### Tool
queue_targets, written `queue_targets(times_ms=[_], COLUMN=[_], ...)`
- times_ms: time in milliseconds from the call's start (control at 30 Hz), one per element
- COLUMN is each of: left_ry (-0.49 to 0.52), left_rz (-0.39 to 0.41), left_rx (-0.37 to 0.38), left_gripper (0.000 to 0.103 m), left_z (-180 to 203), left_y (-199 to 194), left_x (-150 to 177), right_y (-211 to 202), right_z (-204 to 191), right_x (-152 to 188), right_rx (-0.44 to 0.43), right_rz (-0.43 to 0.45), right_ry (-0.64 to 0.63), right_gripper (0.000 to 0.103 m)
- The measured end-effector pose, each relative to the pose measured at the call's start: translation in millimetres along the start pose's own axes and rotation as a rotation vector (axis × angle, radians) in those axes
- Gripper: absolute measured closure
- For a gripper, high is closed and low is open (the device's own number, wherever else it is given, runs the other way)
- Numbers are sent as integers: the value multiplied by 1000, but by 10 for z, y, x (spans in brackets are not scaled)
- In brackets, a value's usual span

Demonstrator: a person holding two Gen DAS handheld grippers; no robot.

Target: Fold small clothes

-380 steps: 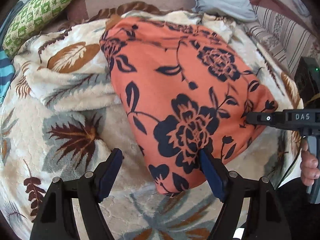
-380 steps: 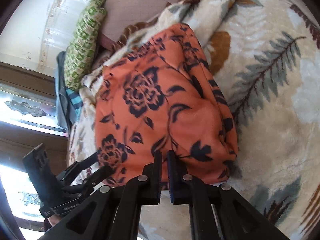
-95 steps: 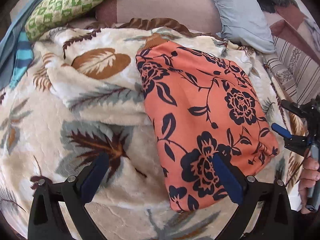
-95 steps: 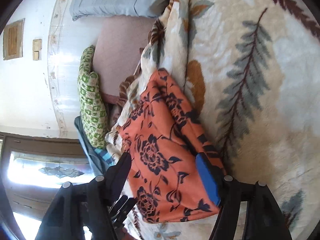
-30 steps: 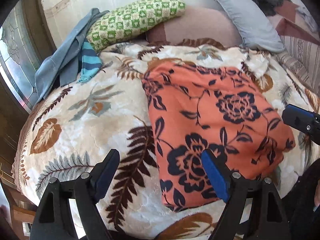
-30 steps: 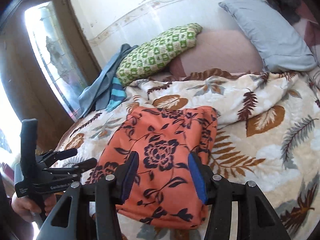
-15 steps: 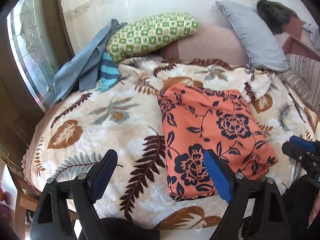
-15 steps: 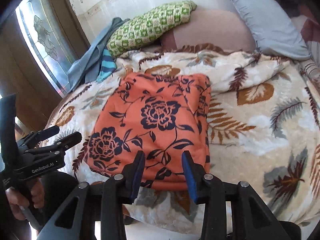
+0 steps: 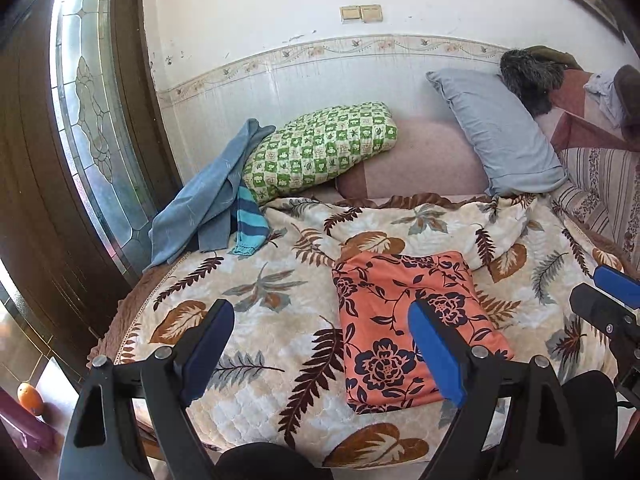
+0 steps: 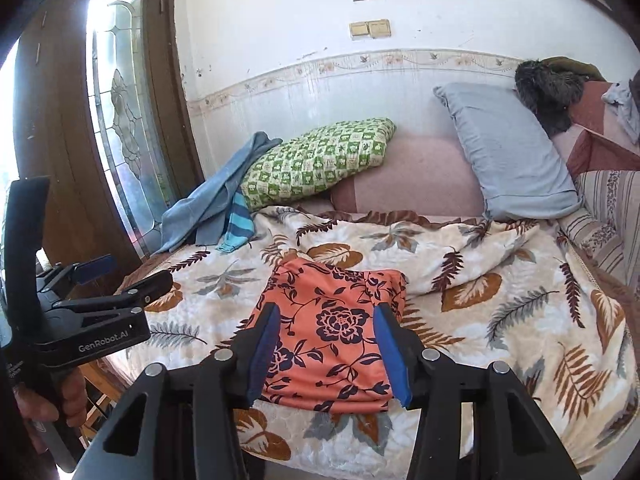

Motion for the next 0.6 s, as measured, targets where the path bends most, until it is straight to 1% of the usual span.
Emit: queue_targets(times_ms=[67, 267, 300, 333, 367, 500, 600], left_ry=[-1, -14, -19, -25, -31, -56, -72], left_rz=[6, 29, 31, 32, 37, 40, 25], left_rx=[-3, -38, -45, -58, -71, -94, -109], left_gripper=[14, 13, 11, 4, 3, 3, 3], left_z=[-10, -86, -109, -138, -161, -276, -349], left_y=[-58, -183, -190, -192, -199, -198, -161], left_x=[-12, -9, -6, 0, 8, 26, 48], right_y=[-77, -148, -139, -126, -107, -31, 19], right_z=[-40, -139, -158, -176, -196, -284, -356], right_x=[-15, 1, 10, 19, 28, 49, 27], right_rx=[-3, -26, -23, -24, -32, -46, -32], right_rz=[16, 20, 20, 16, 7, -20, -21], right_ry=[-8, -10, -14, -13, -9, 9, 5], right_gripper=[48, 46, 46, 46, 46, 46, 46])
Point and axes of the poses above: each gripper's, at about its wrist camera, not at the fingertips, and y roughly the way its jaws point, z to its right, x to its underside, the point moved 4 cm from there along y, roughly the way its jaws point, and after that the axes turned 14 degrees about x, right-handed, at the moved point
